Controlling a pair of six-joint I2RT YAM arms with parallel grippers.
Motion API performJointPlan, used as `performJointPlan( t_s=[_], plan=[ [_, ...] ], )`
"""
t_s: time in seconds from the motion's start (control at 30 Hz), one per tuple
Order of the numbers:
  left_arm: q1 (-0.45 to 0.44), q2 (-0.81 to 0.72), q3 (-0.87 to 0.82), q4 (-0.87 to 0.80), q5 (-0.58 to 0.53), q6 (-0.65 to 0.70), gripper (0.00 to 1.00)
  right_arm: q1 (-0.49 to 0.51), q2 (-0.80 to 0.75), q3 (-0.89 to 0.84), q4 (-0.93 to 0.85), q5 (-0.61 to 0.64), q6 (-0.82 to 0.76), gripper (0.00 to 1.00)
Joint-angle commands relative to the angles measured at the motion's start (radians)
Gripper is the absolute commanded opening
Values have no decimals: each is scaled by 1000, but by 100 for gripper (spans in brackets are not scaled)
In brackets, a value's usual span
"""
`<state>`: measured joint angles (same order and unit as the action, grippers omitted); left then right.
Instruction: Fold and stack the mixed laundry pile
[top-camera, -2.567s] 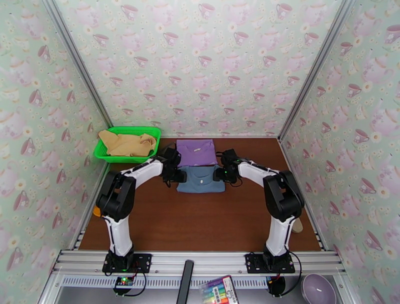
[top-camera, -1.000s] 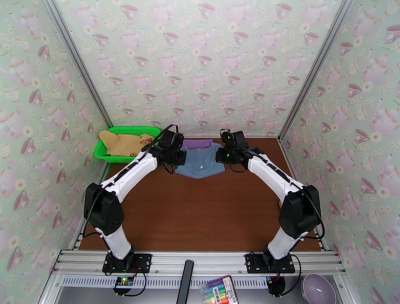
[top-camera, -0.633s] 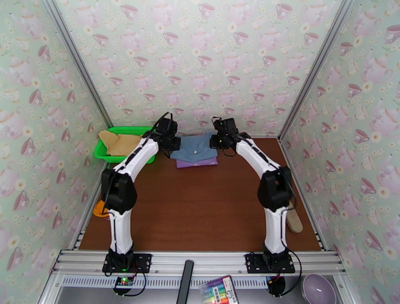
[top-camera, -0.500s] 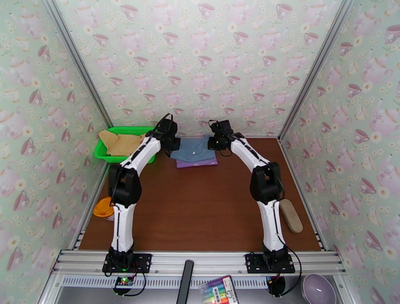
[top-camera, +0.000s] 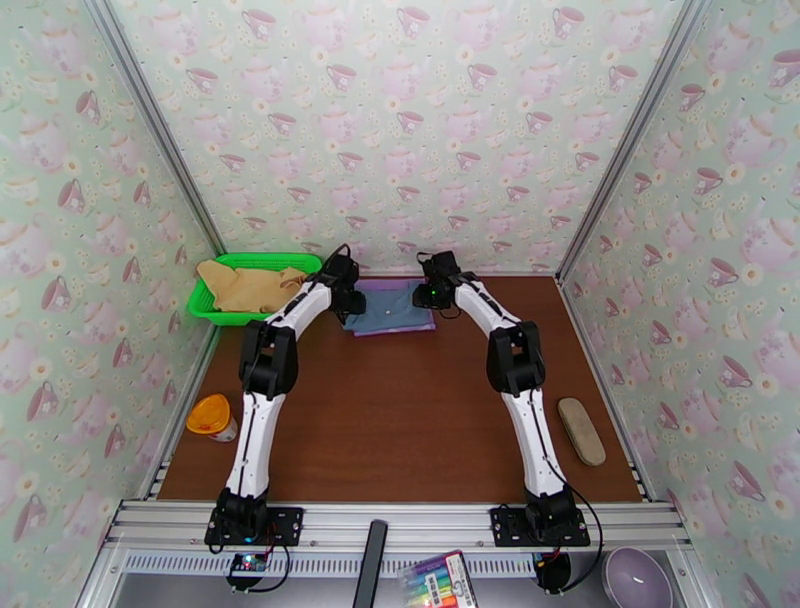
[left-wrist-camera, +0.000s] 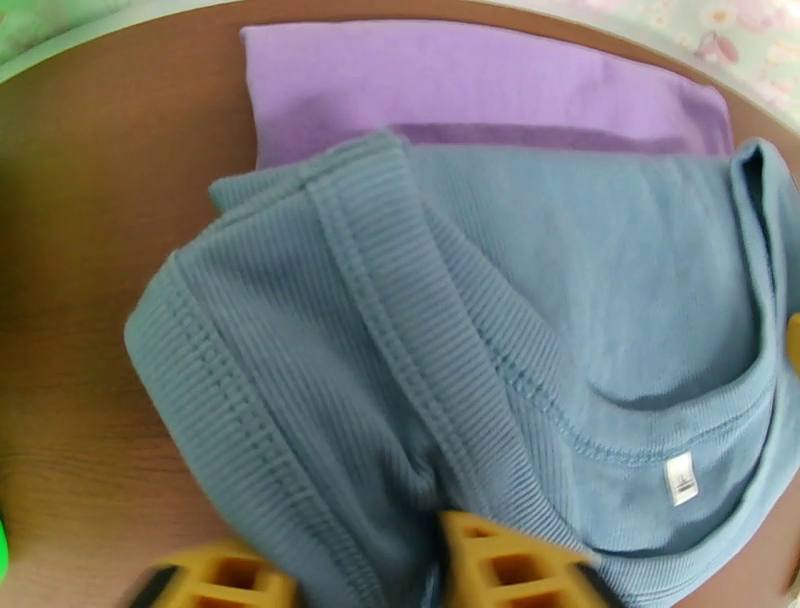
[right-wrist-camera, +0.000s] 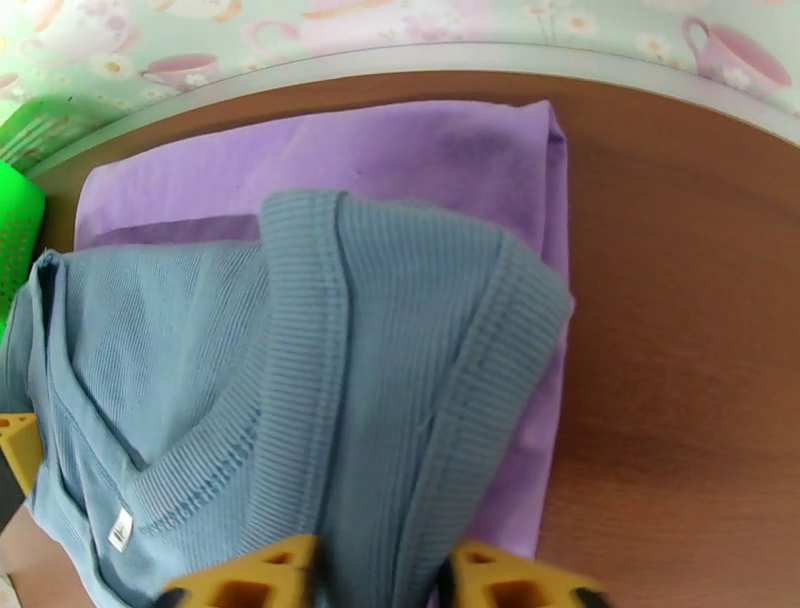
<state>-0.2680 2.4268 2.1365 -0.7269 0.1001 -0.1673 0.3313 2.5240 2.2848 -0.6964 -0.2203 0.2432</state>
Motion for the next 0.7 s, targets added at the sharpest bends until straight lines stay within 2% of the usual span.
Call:
performJointPlan(
  t_s=[0.0,0.2,0.23,0.3,0.33,0.43,0.53,0.6,0.67],
  plan=[
    [9,-55,46,32,70,8,58,-9,-96,29,-29,20,-29,46],
    [9,-270,19,13,92,48,75,-14,-355,-95,-39,47,-82,50],
    [11,-338,-13,32,102,54,80,-14,-419,-138,-37,50,-91,51],
    [10,-468,-100,86,121,61,99,-14,-542,-220,-40,46,-103,54],
    [12,-541,-153,128,132,66,100,-14,-608,-268,-43,40,-107,55],
    [40,-728,-349,277,200,54,100,-21,-802,-459,37,-9,-65,68],
    [119,-838,-508,431,334,6,100,-45,-977,-694,195,-97,34,92],
    [183,-832,-504,401,369,-30,100,-70,-1045,-824,290,-192,66,100],
    [248,-775,-454,296,368,-32,100,-78,-1075,-889,287,-225,63,100]
  ],
)
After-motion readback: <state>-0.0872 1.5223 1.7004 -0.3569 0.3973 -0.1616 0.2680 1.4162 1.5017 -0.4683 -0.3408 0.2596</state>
